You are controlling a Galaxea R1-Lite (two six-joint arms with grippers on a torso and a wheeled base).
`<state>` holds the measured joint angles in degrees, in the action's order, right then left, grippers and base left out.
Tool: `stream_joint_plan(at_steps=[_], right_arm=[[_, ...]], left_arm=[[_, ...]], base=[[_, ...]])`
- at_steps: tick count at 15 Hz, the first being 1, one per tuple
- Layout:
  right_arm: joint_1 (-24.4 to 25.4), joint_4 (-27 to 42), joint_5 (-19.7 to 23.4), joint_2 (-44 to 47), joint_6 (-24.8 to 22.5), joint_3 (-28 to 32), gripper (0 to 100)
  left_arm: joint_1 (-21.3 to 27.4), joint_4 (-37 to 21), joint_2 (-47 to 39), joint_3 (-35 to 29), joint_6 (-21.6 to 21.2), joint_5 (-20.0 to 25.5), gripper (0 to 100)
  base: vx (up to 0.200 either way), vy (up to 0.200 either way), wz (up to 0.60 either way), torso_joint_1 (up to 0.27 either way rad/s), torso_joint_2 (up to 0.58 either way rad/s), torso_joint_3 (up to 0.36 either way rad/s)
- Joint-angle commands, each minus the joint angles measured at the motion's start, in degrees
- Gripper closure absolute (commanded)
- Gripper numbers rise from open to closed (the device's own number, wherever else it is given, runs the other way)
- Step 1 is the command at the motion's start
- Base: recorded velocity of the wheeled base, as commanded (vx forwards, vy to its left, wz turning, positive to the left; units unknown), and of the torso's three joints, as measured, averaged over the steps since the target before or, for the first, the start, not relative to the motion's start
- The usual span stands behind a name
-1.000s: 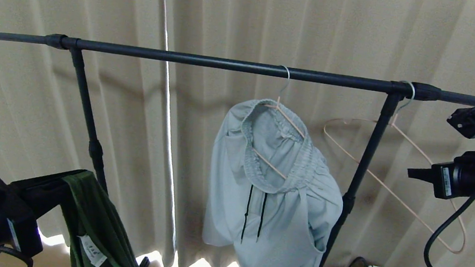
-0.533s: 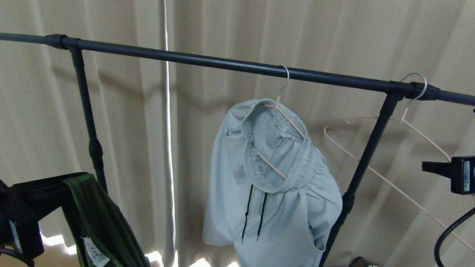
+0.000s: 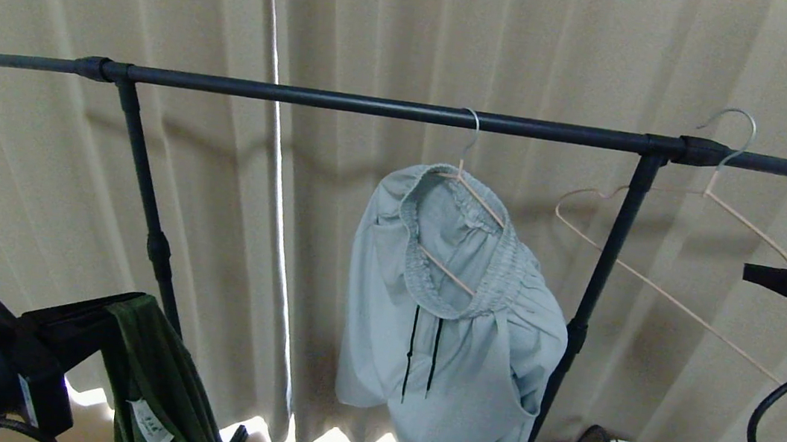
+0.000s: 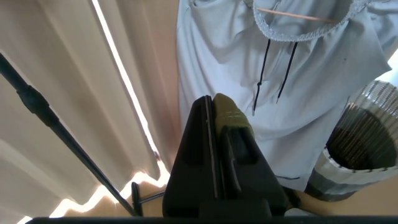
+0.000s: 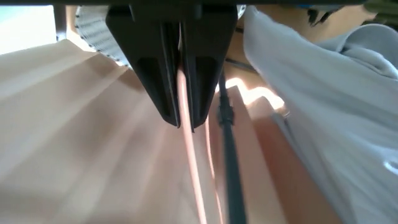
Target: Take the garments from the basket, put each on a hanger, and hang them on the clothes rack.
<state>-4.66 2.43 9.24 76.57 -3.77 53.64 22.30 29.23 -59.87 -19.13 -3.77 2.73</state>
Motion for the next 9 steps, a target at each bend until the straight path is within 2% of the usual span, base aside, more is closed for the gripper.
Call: stream_joint_plan(at_steps=[1, 8, 9], right_arm=[[-1.58, -0.14, 0.16, -4.15, -0.01, -1.61, 100], [-1.85, -0.14, -0.28, -11.18, -0.19, -6.88, 100], [-2.02, -0.14, -0.28, -12.32, -0.28, -8.02, 100]], left_arm=[[-0.06, 0.03, -0.07, 0.23, -0.45, -0.01, 100], [-0.24, 0.03, 0.01, 0.14, -0.63, -0.09, 100], [-0.24, 0.03, -0.07, 0.23, -1.15, -0.18, 100]], base=[[0.0, 0.0, 0.0, 0.0, 0.0, 0.0], [0.0, 0.0, 0.0, 0.0, 0.0, 0.0], [-0.2, 0.0, 0.0, -0.007, 0.0, 0.002]])
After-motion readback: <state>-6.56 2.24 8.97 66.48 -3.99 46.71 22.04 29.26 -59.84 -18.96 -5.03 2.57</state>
